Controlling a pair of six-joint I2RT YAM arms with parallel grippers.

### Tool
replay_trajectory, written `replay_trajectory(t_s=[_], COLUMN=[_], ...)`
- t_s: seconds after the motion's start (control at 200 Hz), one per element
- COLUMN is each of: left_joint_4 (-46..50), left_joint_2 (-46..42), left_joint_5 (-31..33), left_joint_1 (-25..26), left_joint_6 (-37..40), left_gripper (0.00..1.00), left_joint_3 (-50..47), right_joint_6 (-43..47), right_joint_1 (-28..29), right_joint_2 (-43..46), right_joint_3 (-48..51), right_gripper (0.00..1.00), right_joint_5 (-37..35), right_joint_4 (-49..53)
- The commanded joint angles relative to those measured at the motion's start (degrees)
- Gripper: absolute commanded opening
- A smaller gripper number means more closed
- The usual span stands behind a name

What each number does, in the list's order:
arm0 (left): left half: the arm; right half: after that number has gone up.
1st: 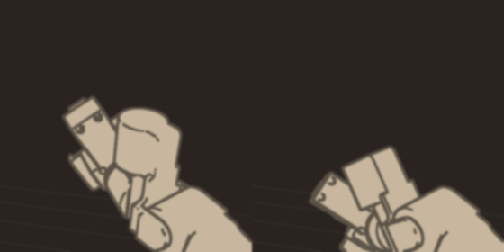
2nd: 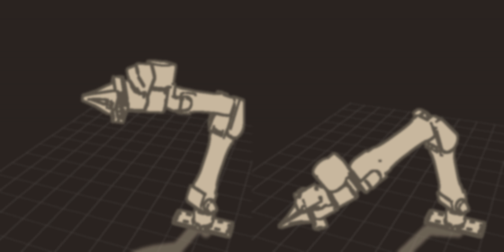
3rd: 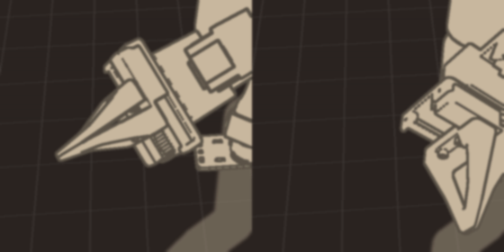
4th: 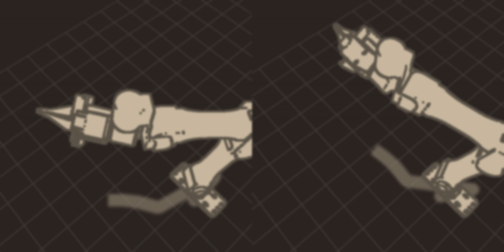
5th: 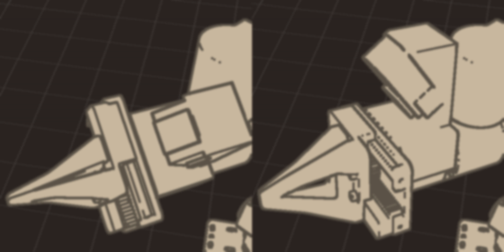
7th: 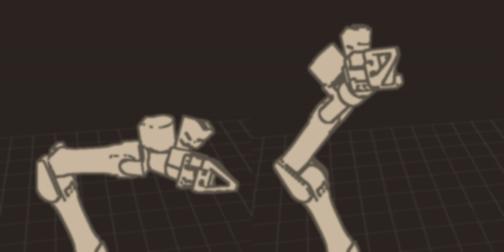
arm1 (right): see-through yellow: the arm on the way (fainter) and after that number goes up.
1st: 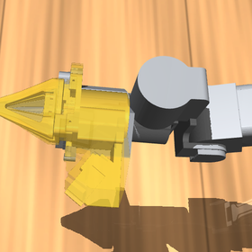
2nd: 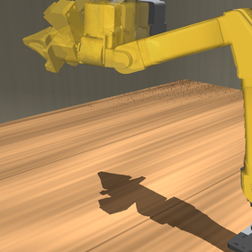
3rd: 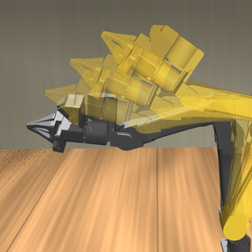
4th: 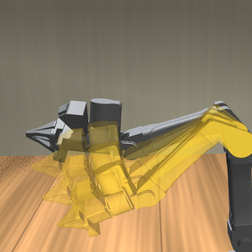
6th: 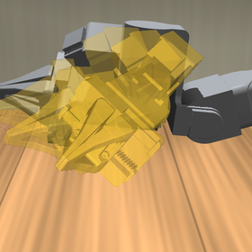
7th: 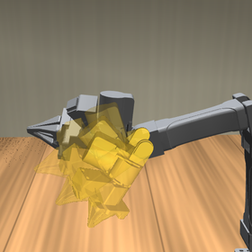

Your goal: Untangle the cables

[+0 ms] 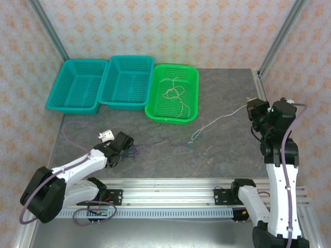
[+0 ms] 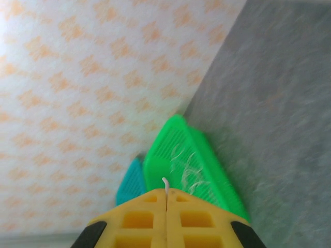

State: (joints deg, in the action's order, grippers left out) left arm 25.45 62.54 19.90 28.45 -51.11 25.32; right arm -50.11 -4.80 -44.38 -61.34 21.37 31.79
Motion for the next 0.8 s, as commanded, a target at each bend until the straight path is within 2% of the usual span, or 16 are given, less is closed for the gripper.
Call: replay_trajectory(t_s=[0.0, 0.09, 0.22, 0.32, 0.46, 0.53, 0.696, 0.791], left_joint_4=[-10.2, -12.1, -12.6, -15.6, -16.7, -15.4, -19.3, -18.3], left_joint_2=[-5.0, -9.1, -11.4, -8.7, 3.6, 11.6, 26.3, 34.0], left_joint_5=[-10.6, -17.7, -22.4, -27.4, -31.9, -30.4, -27.6, -25.0], left_joint_1=[-0.1, 0.4, 4.1, 10.8, 21.1, 24.8, 26.2, 26.2], left_joint_6=[10.5, 15.6, 22.6, 28.2, 33.5, 34.9, 33.6, 31.3], left_gripper=[0.54, 0.71, 0.78, 0.8, 0.81, 0.81, 0.83, 0.88], left_joint_3=[-0.9, 1.2, 5.9, 10.0, 19.1, 23.8, 28.8, 33.4], right_joint_6=[-2.0, 2.0, 3.7, 4.9, 5.2, 4.8, 4.4, 4.4], right_joint_1=[1.8, 4.9, 6.1, 6.2, 6.1, 6.1, 6.1, 6.1], right_joint_2=[-3.3, -4.4, -5.2, -5.2, -5.5, -5.4, -4.8, -4.4], right_joint_3=[6.7, 9.1, 12.1, 12.2, 11.7, 11.8, 11.9, 11.8], right_gripper=[0.0, 0.0, 0.0, 0.0, 0.0, 0.0, 0.0, 0.0], right_joint_5=[15.2, 15.2, 16.6, 16.4, 16.3, 16.3, 16.3, 16.6], right_joint_4=[-9.6, -7.7, -6.9, -6.0, -5.5, -5.3, -4.4, -4.1])
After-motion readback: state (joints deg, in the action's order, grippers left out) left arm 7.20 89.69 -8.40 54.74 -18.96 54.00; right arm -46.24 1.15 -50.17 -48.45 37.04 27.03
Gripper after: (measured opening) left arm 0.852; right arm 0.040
